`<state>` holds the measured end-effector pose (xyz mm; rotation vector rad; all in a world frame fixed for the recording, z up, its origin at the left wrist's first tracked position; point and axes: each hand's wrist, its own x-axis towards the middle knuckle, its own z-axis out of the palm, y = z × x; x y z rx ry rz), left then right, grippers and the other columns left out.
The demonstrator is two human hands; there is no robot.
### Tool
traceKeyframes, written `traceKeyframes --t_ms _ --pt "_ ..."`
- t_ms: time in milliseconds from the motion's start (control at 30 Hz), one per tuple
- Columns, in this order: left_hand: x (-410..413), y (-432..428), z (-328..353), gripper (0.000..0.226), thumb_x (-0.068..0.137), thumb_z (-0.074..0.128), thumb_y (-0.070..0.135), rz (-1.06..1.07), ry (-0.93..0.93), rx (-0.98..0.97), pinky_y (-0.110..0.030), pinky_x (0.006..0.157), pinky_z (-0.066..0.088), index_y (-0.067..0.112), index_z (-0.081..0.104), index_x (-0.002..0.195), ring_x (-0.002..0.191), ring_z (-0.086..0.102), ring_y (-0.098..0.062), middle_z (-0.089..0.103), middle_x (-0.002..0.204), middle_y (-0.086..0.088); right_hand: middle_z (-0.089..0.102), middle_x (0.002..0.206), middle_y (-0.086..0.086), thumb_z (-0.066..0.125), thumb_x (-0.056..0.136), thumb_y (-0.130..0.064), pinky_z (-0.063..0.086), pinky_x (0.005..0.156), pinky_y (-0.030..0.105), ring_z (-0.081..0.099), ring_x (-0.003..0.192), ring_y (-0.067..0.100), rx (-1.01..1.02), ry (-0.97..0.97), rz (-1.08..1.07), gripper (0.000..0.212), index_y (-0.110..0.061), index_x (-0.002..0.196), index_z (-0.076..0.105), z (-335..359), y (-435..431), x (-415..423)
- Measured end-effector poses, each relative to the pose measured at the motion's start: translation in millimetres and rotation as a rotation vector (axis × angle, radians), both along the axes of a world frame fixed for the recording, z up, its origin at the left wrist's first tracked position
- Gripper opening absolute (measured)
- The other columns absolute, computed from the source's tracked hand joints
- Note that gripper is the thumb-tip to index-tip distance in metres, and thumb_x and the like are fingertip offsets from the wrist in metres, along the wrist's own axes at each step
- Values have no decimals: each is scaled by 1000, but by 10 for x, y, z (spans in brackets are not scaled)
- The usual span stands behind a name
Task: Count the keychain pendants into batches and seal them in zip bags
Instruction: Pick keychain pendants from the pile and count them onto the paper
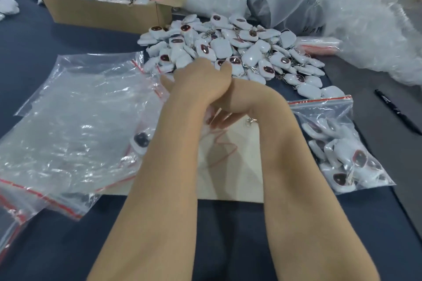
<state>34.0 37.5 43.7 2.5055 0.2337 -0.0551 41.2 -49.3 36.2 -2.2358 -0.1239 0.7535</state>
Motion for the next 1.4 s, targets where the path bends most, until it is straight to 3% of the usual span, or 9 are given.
traceKeyframes --t_ms 100,367,533,667,767,900,1067,1233,1400 --pt "345 -110 33 52 93 39 48 -8 -84 -84 -48 103 37 6 58 116 114 52 -35 61 117 -15 55 52 2 40 90 -2 43 47 21 52 45 13 -131 -254 -143 27 -5 67 51 72 -136 316" --pt "1498 -196 -86 38 94 42 30 267 -404 -67 -46 103 37 19 52 129 125 46 -25 51 133 -4 62 119 2 43 93 -11 34 78 20 55 109 17 7 -932 -642 31 -18 114 65 -121 -188 1561" --pt "1875 -214 -274 47 96 36 30 123 -171 206 -55 113 17 26 36 143 141 20 -33 28 153 -5 45 144 4 35 98 -29 28 112 41 37 135 27 -342 -782 -387 41 -28 134 54 -189 -205 2039" --pt "1859 -138 -157 40 93 40 21 -163 27 355 -41 101 36 15 50 132 125 43 -33 48 136 -14 39 147 19 24 102 -18 38 102 41 39 133 36 -534 -585 -100 40 -1 126 52 -28 -282 1954" --pt "1635 -69 60 35 98 38 21 -267 67 427 -32 83 34 12 55 127 116 50 -30 54 130 -13 49 136 22 35 101 -15 30 64 30 49 114 34 -557 -558 25 24 -5 83 48 172 -346 1665" --pt "1282 6 171 33 98 37 28 -303 89 420 -35 89 38 14 59 120 113 51 -29 57 127 -9 59 122 9 38 97 -47 31 76 31 48 97 24 -557 -476 10 42 -15 108 62 272 -513 1352" --pt "1197 7 88 34 95 38 23 -50 -221 61 -33 83 46 16 60 119 106 53 -30 59 119 -9 61 112 10 42 95 -25 41 81 26 52 96 24 -278 -690 -322 33 -12 116 63 300 -505 1309" --pt "1172 -156 -297 45 98 29 33 -60 15 334 -51 111 22 19 42 138 136 28 -36 34 147 -13 42 149 2 34 100 -38 21 115 46 34 138 28 -385 -519 -190 43 -28 141 45 -137 -296 1184" --pt "1001 -142 -246 38 93 37 14 -263 33 314 -40 90 44 14 53 128 110 52 -30 55 129 -13 62 122 5 42 97 -29 45 95 36 55 114 26 -285 -497 -137 32 -21 119 64 -154 -326 923"
